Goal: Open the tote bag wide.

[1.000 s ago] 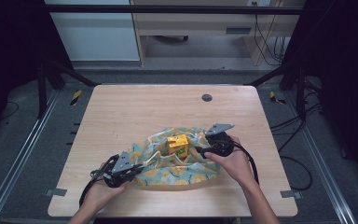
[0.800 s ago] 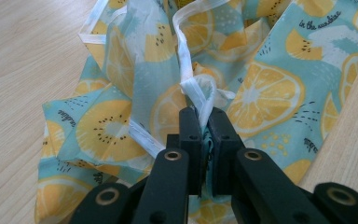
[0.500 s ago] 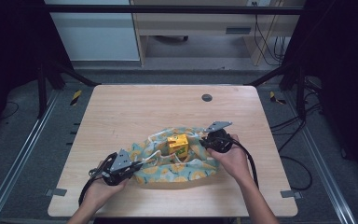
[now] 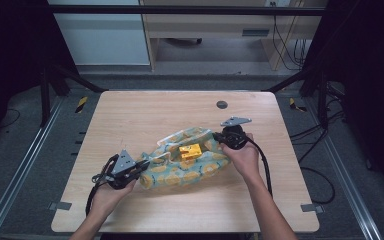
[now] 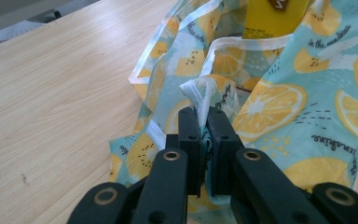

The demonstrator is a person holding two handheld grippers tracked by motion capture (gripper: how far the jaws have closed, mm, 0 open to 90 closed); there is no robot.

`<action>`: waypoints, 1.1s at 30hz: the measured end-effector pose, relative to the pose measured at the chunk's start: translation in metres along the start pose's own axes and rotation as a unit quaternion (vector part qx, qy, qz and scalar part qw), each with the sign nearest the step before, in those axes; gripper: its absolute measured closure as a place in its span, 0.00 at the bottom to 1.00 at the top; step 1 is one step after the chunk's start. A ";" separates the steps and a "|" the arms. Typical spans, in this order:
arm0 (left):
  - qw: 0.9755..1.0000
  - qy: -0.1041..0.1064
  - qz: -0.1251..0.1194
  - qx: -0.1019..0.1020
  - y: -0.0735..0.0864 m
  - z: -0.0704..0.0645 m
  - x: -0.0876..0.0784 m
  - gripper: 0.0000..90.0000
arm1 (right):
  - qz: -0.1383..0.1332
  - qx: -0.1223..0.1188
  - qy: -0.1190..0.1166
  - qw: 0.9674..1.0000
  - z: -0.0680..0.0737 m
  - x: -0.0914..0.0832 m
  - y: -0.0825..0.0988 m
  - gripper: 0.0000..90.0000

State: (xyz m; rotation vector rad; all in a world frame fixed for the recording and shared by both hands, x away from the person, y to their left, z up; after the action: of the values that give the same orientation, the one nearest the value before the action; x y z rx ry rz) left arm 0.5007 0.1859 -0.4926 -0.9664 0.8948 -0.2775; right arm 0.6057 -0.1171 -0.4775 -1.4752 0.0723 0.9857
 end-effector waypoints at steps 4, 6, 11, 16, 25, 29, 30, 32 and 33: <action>0.999 0.015 0.028 0.010 0.007 -0.005 0.005 0.96 | 0.022 0.005 0.007 1.000 -0.005 0.012 0.009 1.00; 0.999 0.018 0.038 0.011 0.009 -0.007 0.008 0.96 | 0.030 0.007 0.009 0.999 -0.006 0.017 0.014 1.00; 0.998 0.028 0.058 0.014 0.015 -0.011 0.013 0.96 | 0.046 0.012 0.010 0.999 -0.008 0.024 0.025 1.00; 0.997 0.034 0.072 0.020 0.019 -0.014 0.015 0.96 | 0.053 0.011 0.013 0.998 -0.007 0.026 0.026 1.00; 0.995 0.043 0.084 0.030 0.024 -0.019 0.017 0.96 | 0.066 0.006 0.015 0.998 -0.007 0.028 0.035 1.00; 0.995 0.045 0.088 0.034 0.025 -0.021 0.017 0.96 | 0.070 -0.002 0.017 0.997 -0.007 0.026 0.039 1.00; 0.994 0.047 0.089 0.033 0.025 -0.021 0.017 0.96 | 0.071 -0.003 0.018 0.997 -0.007 0.025 0.039 1.00; 0.994 0.048 0.093 0.034 0.027 -0.022 0.018 0.96 | 0.071 -0.004 0.017 0.997 -0.007 0.024 0.040 1.00; 0.994 0.048 0.094 0.037 0.027 -0.022 0.018 0.96 | 0.073 -0.005 0.018 0.997 -0.007 0.024 0.041 1.00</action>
State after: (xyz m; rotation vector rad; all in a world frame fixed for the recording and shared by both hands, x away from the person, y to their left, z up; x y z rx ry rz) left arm 0.4906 0.1775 -0.5298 -0.7996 1.0498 -0.1953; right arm 0.6005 -0.1195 -0.5252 -1.5126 0.2028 1.0782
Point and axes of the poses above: each handheld gripper's, and its own axes: x roughly forward along the jaws, y roughly out of its underside, z roughly to its left, the point moved 6 cm from there along x, roughly forward along the jaws, and after that the axes turned 10 degrees about x, right-handed, at the moved point
